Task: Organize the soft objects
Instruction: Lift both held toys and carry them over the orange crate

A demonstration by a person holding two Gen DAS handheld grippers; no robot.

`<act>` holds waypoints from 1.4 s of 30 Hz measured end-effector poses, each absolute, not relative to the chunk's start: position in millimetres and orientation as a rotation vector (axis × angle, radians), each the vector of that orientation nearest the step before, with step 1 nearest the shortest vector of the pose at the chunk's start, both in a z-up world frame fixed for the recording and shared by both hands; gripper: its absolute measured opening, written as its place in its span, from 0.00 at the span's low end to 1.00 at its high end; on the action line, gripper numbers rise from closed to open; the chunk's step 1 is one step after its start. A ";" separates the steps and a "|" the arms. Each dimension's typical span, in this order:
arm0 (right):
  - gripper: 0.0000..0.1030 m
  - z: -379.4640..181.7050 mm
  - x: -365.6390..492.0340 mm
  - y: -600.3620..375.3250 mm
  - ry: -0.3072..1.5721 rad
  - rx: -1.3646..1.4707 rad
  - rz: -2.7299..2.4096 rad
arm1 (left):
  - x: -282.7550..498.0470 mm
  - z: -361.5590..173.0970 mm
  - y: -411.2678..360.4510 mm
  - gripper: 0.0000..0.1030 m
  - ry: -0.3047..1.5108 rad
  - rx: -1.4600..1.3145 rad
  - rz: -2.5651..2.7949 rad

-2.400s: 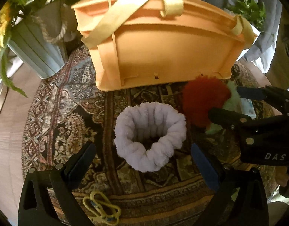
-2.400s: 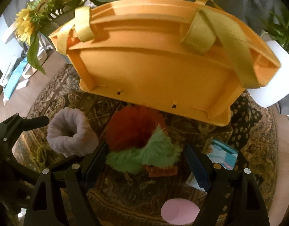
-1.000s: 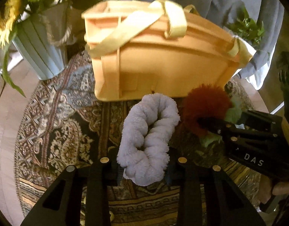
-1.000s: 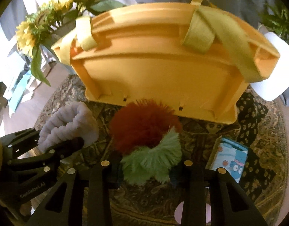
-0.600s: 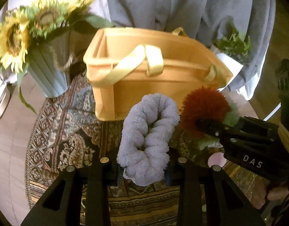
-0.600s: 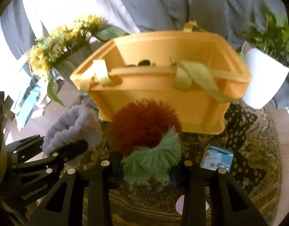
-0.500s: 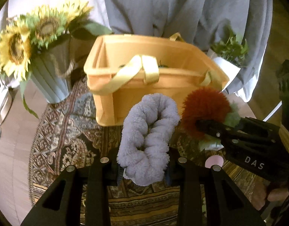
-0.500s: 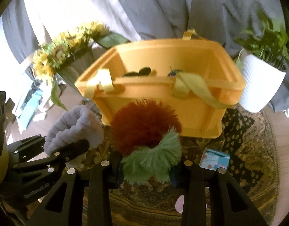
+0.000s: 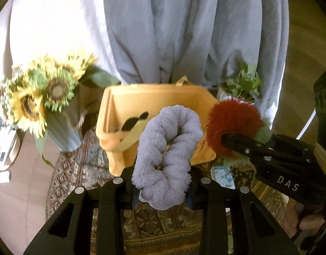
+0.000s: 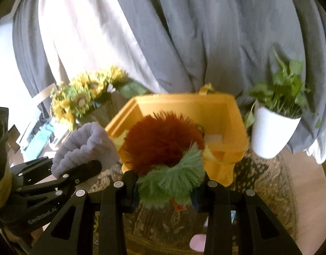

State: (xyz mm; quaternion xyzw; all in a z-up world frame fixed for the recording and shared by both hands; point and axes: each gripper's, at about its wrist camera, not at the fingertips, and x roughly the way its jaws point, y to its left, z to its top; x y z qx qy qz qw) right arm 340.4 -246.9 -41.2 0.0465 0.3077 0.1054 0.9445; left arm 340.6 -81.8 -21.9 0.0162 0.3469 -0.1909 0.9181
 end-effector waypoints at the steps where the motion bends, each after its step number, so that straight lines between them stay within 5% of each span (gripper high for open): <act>1: 0.37 -36.8 339.8 -247.5 0.612 0.093 0.212 | 341.1 -17.2 -82.9 0.32 0.699 0.036 -0.396; 18: 0.37 6.8 363.7 -264.0 0.438 0.109 0.172 | 378.4 28.6 -98.7 0.32 0.556 0.048 -0.402; 42: 0.37 -29.6 459.0 -285.2 0.589 0.189 0.128 | 478.5 -2.8 -120.4 0.33 0.672 0.055 -0.366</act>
